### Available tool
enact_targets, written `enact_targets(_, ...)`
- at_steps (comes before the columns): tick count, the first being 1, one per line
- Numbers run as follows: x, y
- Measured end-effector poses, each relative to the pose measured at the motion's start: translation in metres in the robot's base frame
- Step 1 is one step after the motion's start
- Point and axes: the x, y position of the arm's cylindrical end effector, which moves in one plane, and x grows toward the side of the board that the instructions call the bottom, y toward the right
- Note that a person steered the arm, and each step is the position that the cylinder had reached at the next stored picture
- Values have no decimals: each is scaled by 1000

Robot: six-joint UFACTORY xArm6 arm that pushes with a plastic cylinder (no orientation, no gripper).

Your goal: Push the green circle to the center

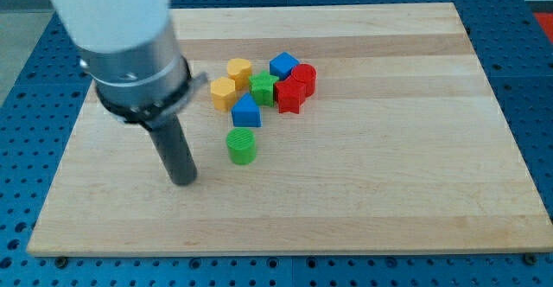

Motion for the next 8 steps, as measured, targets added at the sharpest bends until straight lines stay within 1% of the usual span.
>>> enact_targets(1, -11, 76)
enact_targets(2, -5, 101)
enact_targets(3, -12, 146)
enact_targets(4, -42, 150)
enact_targets(5, -61, 149)
enact_targets(6, -47, 148)
enact_targets(7, -16, 98)
enact_targets(8, -35, 95)
